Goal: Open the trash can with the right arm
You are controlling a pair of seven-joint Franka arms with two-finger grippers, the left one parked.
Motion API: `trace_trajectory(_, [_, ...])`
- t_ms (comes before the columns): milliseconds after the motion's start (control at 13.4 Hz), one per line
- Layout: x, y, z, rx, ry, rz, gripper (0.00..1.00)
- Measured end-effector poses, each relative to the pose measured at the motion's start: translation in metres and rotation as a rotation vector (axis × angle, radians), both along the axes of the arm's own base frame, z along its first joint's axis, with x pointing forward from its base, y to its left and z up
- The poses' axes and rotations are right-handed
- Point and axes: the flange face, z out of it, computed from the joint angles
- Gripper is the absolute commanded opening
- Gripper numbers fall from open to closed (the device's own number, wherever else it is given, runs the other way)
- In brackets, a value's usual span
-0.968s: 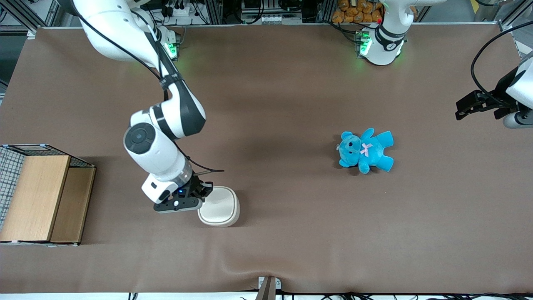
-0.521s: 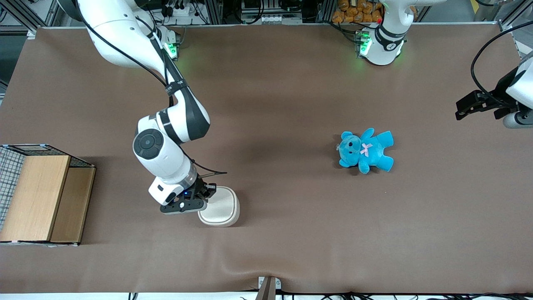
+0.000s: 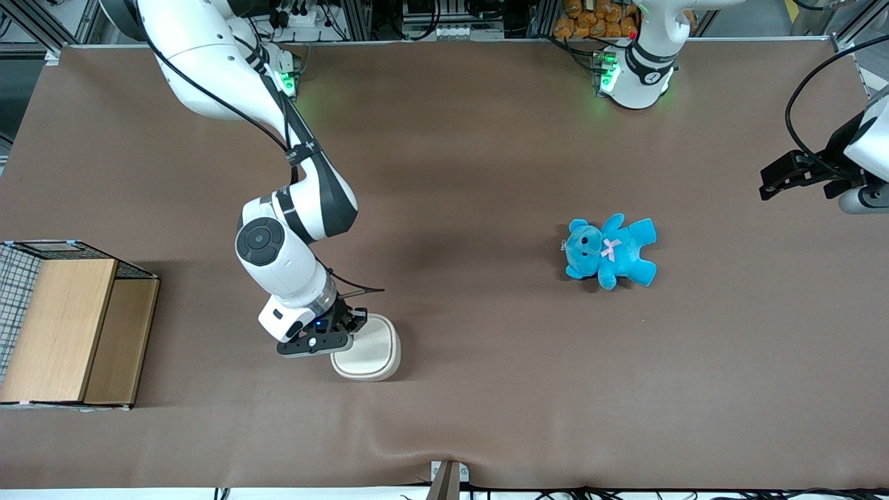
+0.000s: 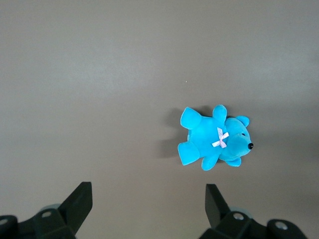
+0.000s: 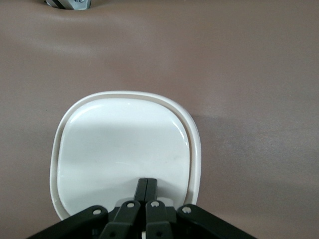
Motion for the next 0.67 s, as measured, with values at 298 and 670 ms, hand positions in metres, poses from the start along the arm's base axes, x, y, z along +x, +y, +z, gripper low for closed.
trace_trajectory(298, [-0.004, -0.001, 0.023, -0.011, 0.042, 0.005, 0.0])
trace_trajectory(670, [-0.025, -0.012, 0.125, -0.014, 0.091, 0.013, 0.0])
